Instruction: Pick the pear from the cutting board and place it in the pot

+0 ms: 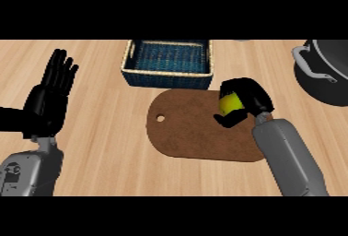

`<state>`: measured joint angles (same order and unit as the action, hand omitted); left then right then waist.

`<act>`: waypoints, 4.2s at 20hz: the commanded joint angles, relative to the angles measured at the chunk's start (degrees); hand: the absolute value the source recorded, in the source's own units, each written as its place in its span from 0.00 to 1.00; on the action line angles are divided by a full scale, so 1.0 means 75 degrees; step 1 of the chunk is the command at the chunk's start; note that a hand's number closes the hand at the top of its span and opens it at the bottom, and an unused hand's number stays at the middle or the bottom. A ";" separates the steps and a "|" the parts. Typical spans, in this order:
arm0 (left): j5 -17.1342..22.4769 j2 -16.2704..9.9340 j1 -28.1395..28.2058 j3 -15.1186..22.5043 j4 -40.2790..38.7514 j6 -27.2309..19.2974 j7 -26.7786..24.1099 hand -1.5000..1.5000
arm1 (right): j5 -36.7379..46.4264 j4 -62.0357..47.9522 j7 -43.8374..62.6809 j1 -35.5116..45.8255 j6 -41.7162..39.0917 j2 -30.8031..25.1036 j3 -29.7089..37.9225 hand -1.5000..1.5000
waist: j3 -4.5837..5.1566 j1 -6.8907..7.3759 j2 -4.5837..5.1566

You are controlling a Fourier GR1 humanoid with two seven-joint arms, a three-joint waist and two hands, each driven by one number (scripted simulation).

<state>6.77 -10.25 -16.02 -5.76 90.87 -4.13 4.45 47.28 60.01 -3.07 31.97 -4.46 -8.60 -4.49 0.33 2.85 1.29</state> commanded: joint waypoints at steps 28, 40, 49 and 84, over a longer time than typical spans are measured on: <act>-0.0234 0.0198 -0.0743 0.0201 -0.0506 -0.0173 -0.0004 0.50 | 0.6123 -0.4435 1.0297 0.4940 0.3612 -0.1611 0.1764 1.00 | -0.0048 0.0149 0.0057; 0.0071 -0.0117 -0.0337 -0.0294 -0.0269 -0.0047 0.0090 0.50 | 0.5562 -0.4614 0.8453 0.4024 0.4747 -0.2727 0.2913 1.00 | -0.0052 -0.0204 -0.0104; -0.0288 0.0252 -0.0479 0.0102 -0.0400 -0.0275 -0.0043 0.50 | 0.5190 -0.5459 0.7667 0.3443 0.5680 -0.3082 0.3422 1.00 | -0.0058 -0.0157 -0.0064; -0.0147 0.0160 0.0035 -0.0160 -0.0379 -0.0090 -0.0209 0.50 | -0.1462 -0.3508 0.0385 0.1946 0.7401 -0.2874 0.7287 0.00 | -0.0054 -0.0393 -0.0164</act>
<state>5.84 -9.37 -15.84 -6.76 88.98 -4.42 3.06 42.17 29.09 4.98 49.89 52.85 -28.98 48.21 -0.14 0.82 0.34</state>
